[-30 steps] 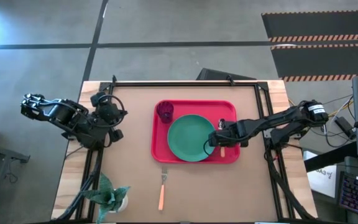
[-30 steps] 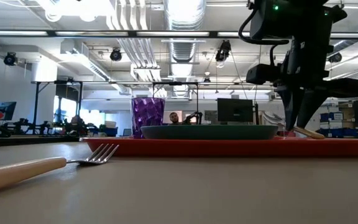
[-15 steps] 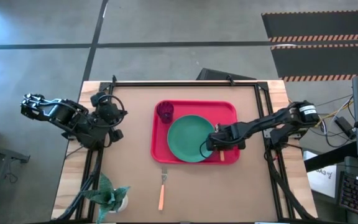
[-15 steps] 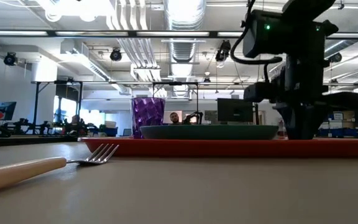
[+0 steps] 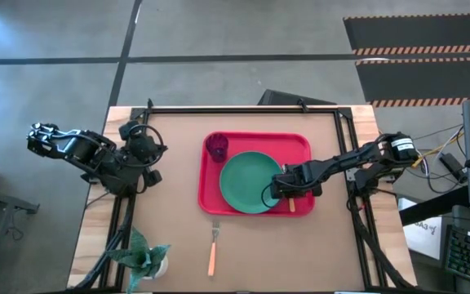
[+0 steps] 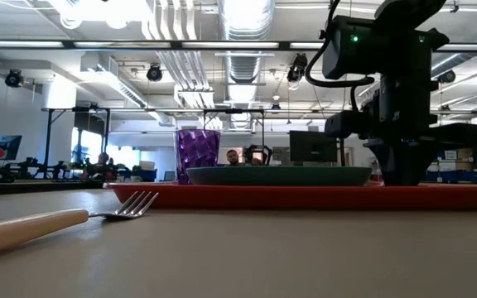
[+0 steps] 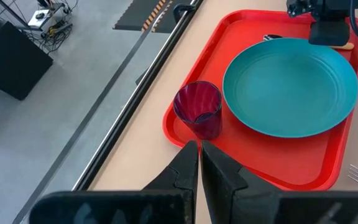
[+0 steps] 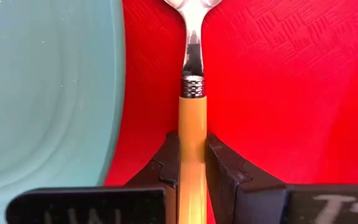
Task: Pick and place plate/cup/fork/spoon on tray
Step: Put the yellow spoon beside the green plate on the red tray
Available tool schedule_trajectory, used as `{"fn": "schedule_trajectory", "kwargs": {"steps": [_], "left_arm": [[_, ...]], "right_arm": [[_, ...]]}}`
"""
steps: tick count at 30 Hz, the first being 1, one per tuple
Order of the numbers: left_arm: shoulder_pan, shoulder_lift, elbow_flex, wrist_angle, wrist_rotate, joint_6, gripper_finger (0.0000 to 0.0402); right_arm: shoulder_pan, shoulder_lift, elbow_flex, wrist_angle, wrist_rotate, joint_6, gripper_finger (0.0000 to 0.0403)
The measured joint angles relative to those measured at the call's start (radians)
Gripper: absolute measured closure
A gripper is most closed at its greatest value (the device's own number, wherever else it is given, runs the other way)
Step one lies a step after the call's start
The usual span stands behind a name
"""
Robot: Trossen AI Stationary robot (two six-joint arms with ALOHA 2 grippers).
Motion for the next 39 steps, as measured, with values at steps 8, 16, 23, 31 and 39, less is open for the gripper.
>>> {"fn": "schedule_trajectory", "kwargs": {"steps": [8,16,23,31,39], "left_arm": [[0.0,0.0,0.0,0.0,0.0,0.0,0.0402],[0.0,0.0,0.0,0.0,0.0,0.001,0.0402],[0.0,0.0,0.0,0.0,0.0,0.001,0.0402],[0.0,0.0,0.0,0.0,0.0,0.001,0.0402],[0.0,0.0,0.0,0.0,-0.001,0.001,0.0402]], "right_arm": [[0.0,0.0,0.0,-0.003,0.004,-0.005,0.0371],[-0.034,0.0,0.0,-0.032,0.008,-0.019,0.0371],[-0.073,-0.001,-0.001,-0.033,0.009,-0.059,0.0371],[-0.077,-0.001,-0.001,-0.03,0.013,-0.069,0.0371],[-0.077,0.0,-0.002,-0.022,0.016,-0.067,0.0297]]}}
